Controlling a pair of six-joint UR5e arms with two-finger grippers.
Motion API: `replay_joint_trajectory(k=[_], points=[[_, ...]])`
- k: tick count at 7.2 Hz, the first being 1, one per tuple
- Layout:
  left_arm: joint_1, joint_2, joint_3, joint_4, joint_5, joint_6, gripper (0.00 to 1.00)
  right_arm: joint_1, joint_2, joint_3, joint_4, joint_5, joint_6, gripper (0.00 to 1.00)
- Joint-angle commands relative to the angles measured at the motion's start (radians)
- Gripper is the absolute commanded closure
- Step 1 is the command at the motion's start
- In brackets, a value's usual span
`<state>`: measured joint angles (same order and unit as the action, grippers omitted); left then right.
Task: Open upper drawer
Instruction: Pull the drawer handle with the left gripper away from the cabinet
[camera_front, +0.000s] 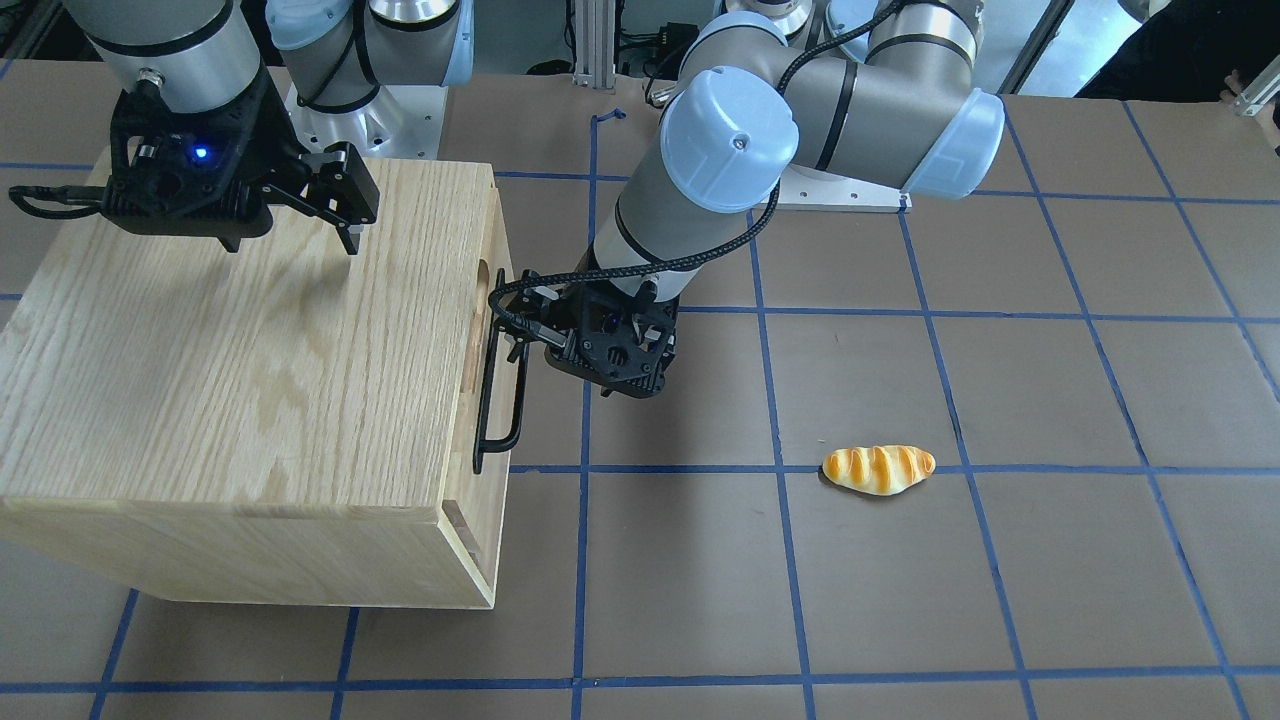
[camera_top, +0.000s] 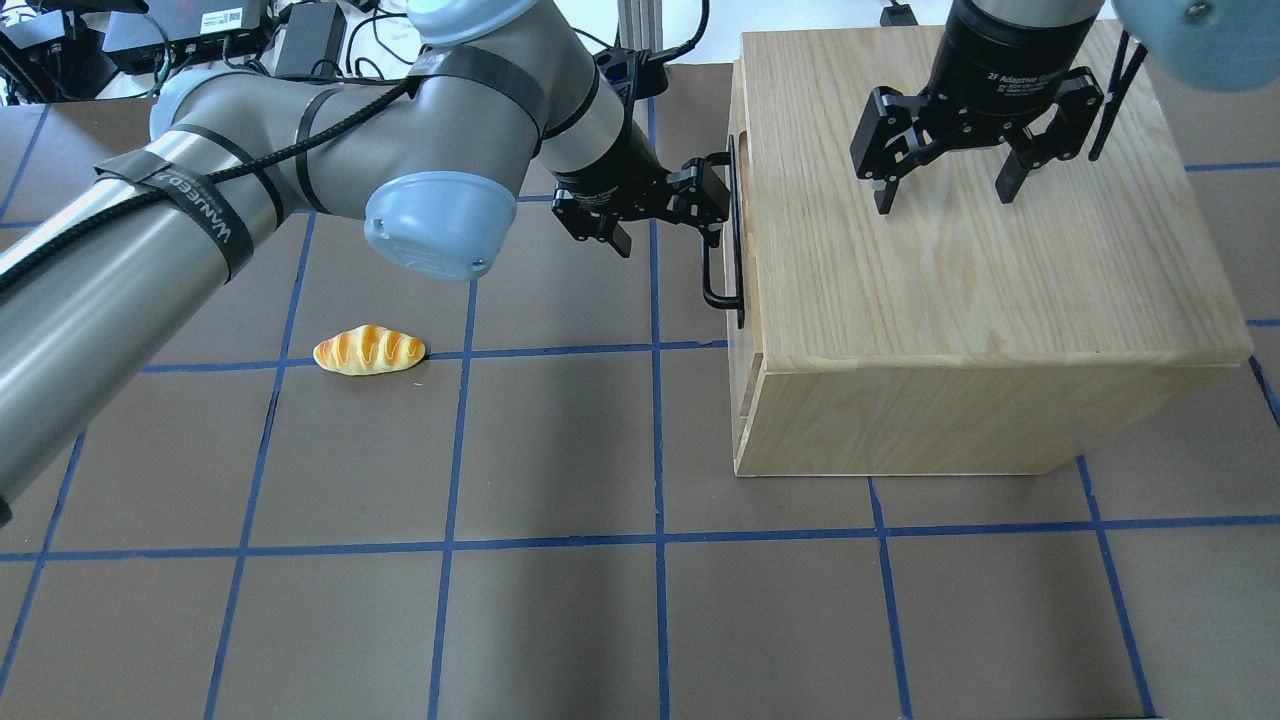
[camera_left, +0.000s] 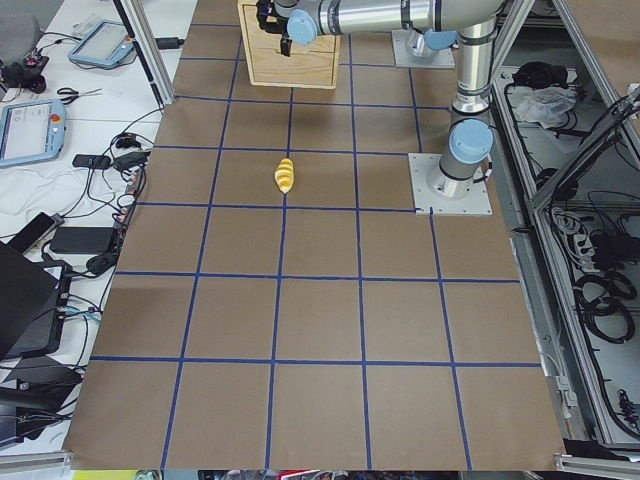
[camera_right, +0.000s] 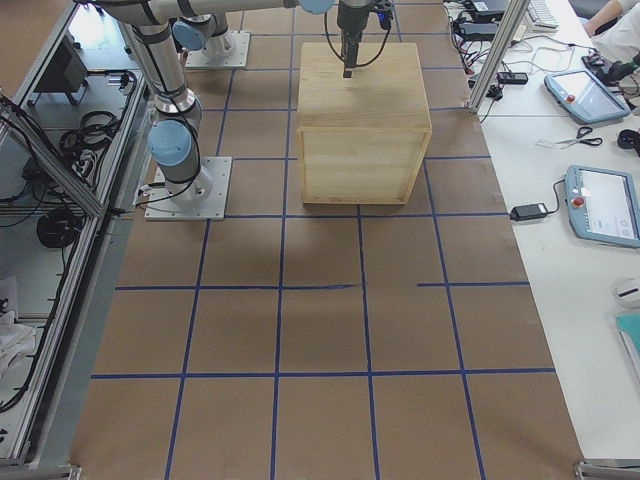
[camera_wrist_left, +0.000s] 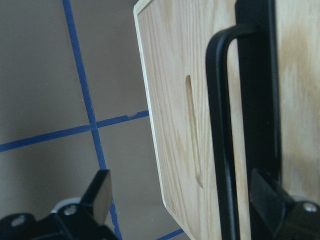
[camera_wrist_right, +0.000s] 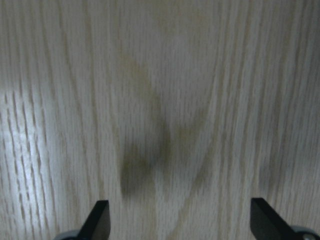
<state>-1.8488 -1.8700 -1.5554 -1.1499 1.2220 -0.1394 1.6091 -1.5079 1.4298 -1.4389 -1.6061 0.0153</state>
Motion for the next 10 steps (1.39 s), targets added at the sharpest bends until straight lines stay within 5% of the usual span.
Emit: replay_joint_trajectory(k=[1,7,10], points=[[0.058,0.021,-0.009,-0.061,0.069,0.046,0.0,0.0,0.0,0.001,0.0,0.0,0.0,0.0],[0.305,0.083,-0.018,-0.21,0.11,0.145,0.0,0.0,0.0,0.0,0.0,0.0,-0.002,0.0],[0.321,0.127,-0.011,-0.27,0.18,0.153,0.0,0.0,0.0,0.0,0.0,0.0,0.0,0.0]])
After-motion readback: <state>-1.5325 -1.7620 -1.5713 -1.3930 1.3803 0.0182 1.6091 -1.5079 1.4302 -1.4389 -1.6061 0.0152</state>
